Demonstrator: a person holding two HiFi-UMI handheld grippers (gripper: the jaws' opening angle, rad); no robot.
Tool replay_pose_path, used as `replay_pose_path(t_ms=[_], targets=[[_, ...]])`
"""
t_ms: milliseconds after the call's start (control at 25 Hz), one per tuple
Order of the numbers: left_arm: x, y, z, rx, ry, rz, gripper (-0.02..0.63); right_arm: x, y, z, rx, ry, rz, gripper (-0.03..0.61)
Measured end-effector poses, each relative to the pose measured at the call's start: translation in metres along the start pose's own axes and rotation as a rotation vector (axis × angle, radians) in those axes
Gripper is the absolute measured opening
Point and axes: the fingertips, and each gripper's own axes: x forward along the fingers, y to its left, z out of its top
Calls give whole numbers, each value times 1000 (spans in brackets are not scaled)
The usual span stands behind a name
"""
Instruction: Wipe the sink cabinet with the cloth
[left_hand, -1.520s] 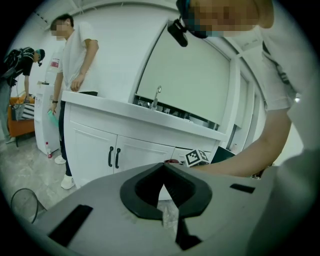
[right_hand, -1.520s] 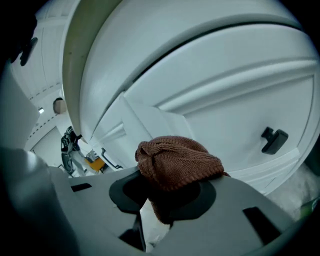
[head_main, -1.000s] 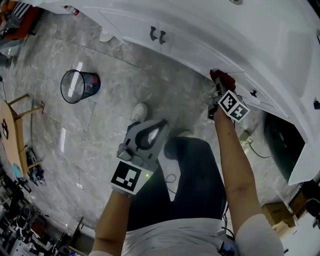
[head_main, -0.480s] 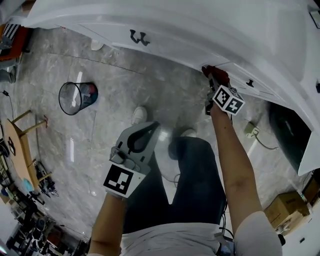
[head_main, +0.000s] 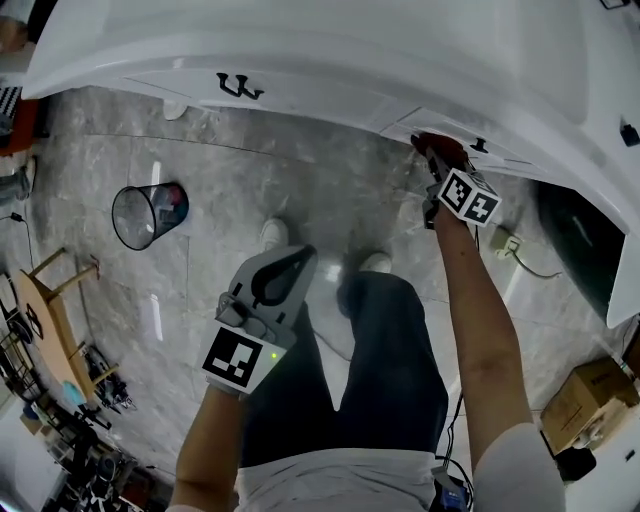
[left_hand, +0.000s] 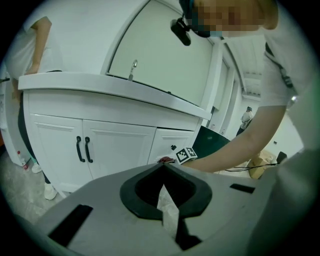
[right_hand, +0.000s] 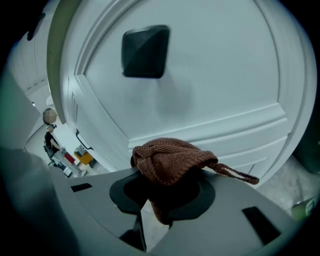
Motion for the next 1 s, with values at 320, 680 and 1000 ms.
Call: replay_pose_path(t_ms=[320,680,1000], targets=[[29,-19,4,31,8,-46,11,-30,-57,5,-7,-8,-44,101],[53,-44,12,54,27,-94,11,-69,-127,18,-15,-14,-135,101],[66,-58,17,72,34,-114,11,-84,-146,24,5,-26,-129,101]])
